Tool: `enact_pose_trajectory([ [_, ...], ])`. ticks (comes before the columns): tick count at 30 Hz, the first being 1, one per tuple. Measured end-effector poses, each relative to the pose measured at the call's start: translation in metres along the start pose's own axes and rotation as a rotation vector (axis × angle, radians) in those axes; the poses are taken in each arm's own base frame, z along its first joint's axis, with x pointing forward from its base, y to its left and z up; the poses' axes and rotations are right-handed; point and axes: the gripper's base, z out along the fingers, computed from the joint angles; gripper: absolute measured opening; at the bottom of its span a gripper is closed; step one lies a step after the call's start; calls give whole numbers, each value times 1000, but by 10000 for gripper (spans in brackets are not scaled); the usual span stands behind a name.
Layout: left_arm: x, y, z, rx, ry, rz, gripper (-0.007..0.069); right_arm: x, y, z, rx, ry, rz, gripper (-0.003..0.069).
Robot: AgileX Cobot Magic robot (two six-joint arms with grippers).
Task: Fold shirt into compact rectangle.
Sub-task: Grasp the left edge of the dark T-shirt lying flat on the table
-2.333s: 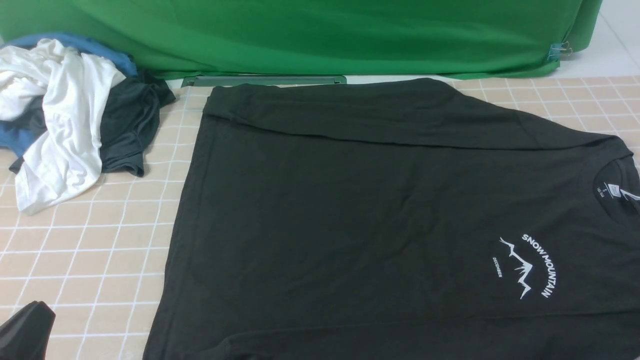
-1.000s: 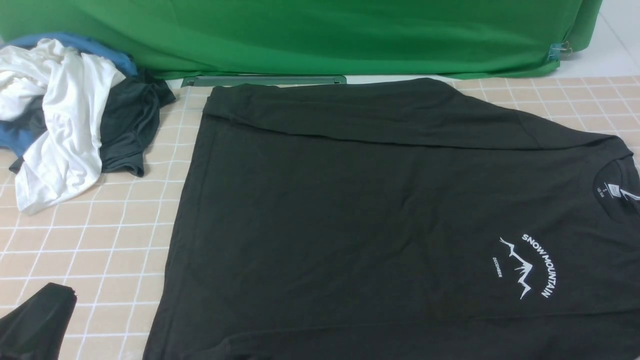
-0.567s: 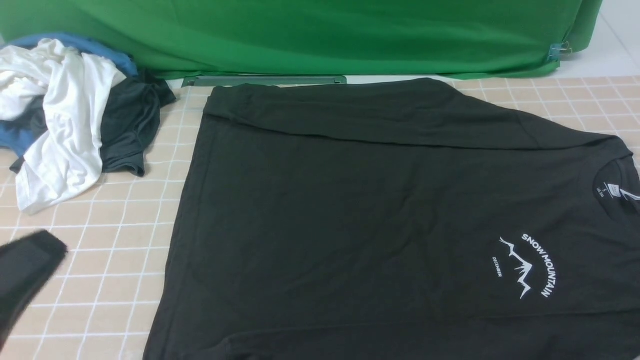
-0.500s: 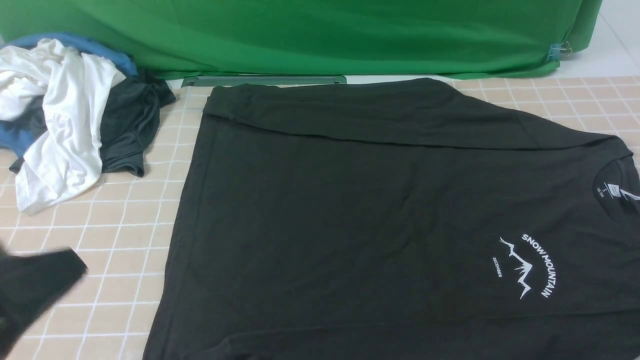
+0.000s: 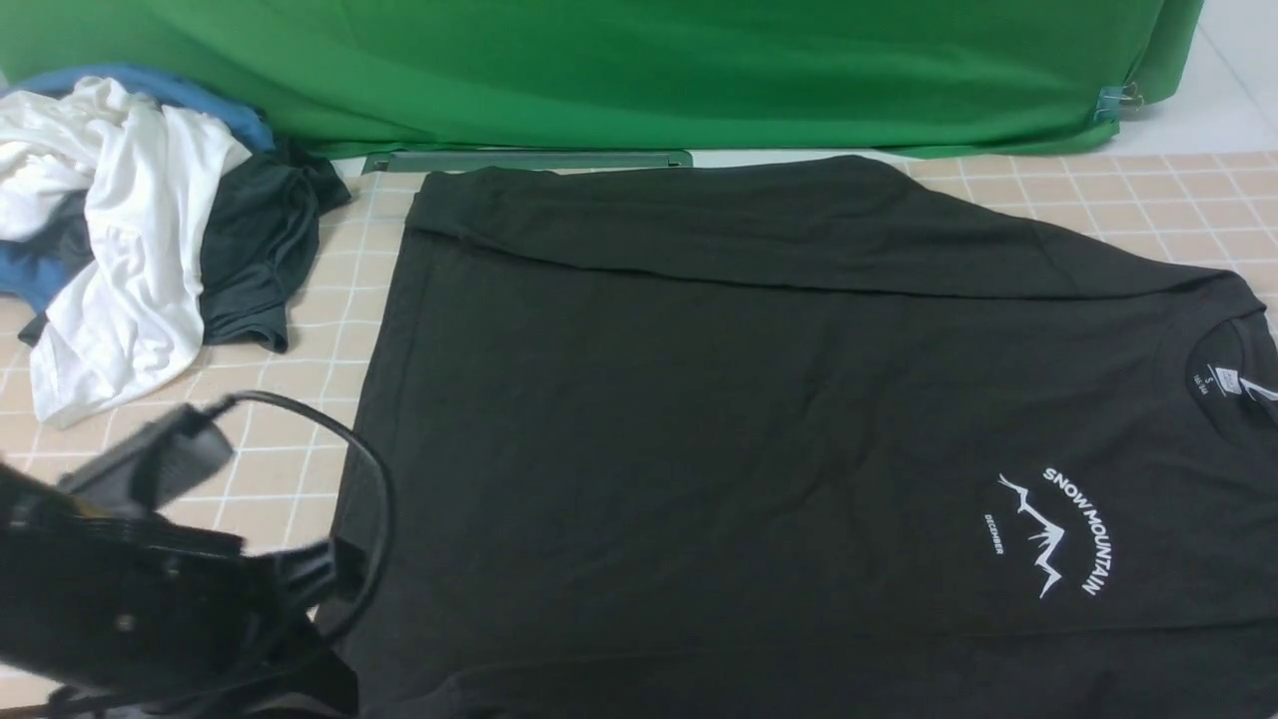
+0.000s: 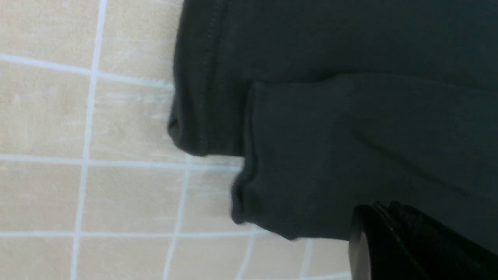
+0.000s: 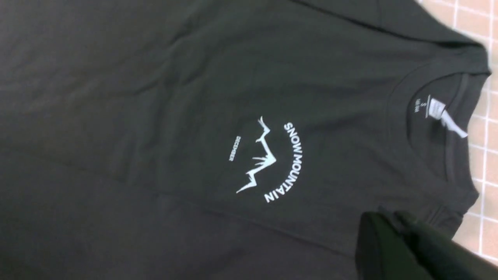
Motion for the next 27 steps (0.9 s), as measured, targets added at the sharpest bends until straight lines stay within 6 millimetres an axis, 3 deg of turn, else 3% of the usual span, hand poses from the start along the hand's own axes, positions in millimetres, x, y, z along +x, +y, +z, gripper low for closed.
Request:
enact_pose_trajectory([
  [8,-16,-2,54,-205,35,82,118,-1,0,0,-1,-11,0,39],
  [14,-28,5,76,-275,16,119,278,-2,0,0,-1,-18,1,45],
  [19,-30,3,81,-254,42,124,378,-2,0,0,-1,-24,1,53],
  [27,-29,-1,82,-215,66,194,391,-3,0,0,-1,-28,2,63],
])
